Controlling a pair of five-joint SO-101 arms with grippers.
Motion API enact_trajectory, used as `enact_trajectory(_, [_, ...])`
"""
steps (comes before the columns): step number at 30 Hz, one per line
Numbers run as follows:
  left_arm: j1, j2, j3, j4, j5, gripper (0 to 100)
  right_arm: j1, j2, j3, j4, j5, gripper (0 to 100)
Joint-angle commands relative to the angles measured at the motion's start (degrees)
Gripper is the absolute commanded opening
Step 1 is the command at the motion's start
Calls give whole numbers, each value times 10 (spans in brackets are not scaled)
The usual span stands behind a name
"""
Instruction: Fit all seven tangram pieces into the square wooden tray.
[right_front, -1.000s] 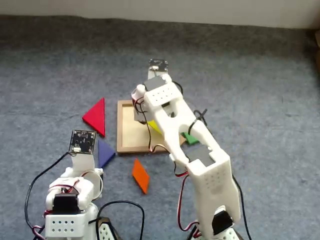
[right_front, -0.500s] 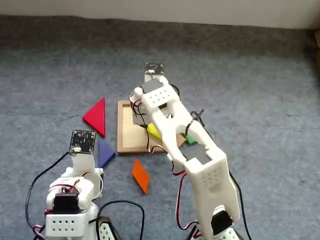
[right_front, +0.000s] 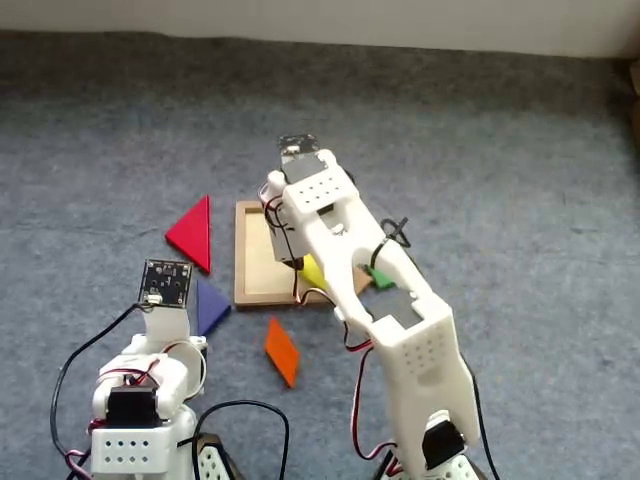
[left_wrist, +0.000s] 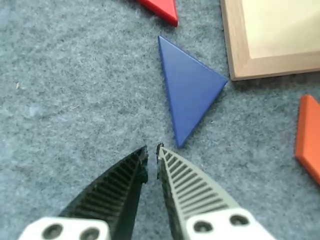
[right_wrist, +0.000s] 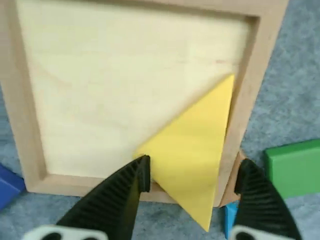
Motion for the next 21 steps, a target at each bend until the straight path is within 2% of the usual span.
enact_trajectory(1, [-3, -21, 11, 3, -4, 55, -7, -64, -26, 12, 40, 199])
enact_trajectory(8, [-3, -21, 11, 3, -4, 55, -4, -103, 0, 39, 44, 185])
enact_trajectory(11, [-3, -21, 11, 3, -4, 55, -5, -103, 30, 37, 46, 122])
enact_trajectory(15, [-3, -21, 11, 3, -4, 55, -6, -103, 53, 22, 98, 1])
enact_trajectory(21, [-3, -21, 11, 3, -4, 55, -3, -102, 124, -49, 108, 14])
